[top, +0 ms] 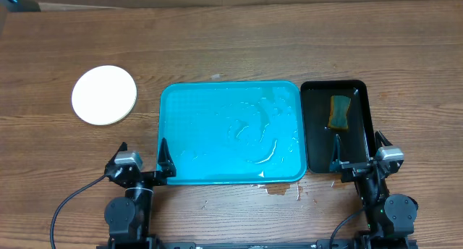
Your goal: Clean dirty plates on tray and stack at the side
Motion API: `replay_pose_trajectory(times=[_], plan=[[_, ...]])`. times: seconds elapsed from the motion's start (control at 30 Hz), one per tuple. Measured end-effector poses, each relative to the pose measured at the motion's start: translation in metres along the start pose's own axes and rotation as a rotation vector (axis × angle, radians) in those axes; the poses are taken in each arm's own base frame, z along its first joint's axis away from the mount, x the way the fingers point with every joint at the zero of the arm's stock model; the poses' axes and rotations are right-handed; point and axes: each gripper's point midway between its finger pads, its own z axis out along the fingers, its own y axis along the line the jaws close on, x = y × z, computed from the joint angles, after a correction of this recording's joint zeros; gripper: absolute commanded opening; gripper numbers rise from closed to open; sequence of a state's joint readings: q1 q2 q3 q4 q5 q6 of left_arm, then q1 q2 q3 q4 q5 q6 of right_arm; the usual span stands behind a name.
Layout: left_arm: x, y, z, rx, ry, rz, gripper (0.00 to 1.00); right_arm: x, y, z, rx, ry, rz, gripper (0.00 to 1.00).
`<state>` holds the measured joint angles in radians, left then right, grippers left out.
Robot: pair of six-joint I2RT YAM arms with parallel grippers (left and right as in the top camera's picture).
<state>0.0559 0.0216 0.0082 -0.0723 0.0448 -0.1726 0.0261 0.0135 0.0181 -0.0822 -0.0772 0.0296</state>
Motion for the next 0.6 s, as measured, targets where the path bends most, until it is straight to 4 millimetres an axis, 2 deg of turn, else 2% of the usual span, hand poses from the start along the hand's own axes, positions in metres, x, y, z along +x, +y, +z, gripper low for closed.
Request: replay_pose_trajectory(times=[0.33,0.6], plan=[[-0.001,-0.011,-0.001,0.060,-0.003,0.093,1.00,0.000,0.000,0.000,0.000,0.000,0.000,1.00],[0.000,-0.012,-0.001,0.068,-0.003,0.126,1.00,0.000,0.000,0.000,0.000,0.000,0.000,1.00]])
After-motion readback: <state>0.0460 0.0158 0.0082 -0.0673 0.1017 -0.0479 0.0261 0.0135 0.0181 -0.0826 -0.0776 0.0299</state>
